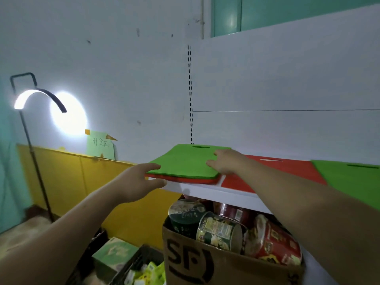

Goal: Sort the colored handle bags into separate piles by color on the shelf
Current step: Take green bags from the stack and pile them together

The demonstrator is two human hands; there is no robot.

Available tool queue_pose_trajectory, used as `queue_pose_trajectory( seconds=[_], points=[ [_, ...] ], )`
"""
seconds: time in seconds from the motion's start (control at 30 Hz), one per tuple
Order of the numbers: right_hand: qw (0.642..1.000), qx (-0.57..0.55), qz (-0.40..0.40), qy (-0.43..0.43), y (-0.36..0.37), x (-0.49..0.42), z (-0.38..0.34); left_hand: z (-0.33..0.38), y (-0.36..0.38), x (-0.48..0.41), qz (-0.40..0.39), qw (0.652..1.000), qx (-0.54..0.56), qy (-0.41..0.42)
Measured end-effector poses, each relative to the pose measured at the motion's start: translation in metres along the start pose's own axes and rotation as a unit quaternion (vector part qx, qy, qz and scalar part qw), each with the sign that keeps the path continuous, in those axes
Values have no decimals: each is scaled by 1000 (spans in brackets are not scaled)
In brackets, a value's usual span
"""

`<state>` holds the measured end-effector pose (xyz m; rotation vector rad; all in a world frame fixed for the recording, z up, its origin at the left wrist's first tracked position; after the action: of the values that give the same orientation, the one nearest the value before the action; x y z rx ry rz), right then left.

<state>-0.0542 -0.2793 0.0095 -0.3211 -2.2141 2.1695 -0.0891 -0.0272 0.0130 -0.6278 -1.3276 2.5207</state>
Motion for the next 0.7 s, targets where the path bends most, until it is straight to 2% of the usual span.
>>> queue_pose_trajectory(
  seconds=[0.17, 0.37, 0.7],
  points=[
    [1000, 24, 6, 18, 2, -49, 5, -17, 7, -41, -13, 1000, 8, 7],
    [998, 37, -32, 50, 12, -106, 25, -30, 9, -119, -32, 999, -20, 30],
    [987, 69, -58, 133, 31, -138, 58, -59, 41, -195, -139, 988, -53, 44]
  ],
)
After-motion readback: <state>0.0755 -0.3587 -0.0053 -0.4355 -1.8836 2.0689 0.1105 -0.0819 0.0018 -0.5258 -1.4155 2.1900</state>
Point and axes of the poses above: each hand's wrist, its own x-axis away from the middle knuckle, its own y-axis out of the palm, z = x × y, the point moved 9 cm from there along -x, towards the middle knuckle, and after that the axes turned 4 degrees about x, right-handed, at the moved point
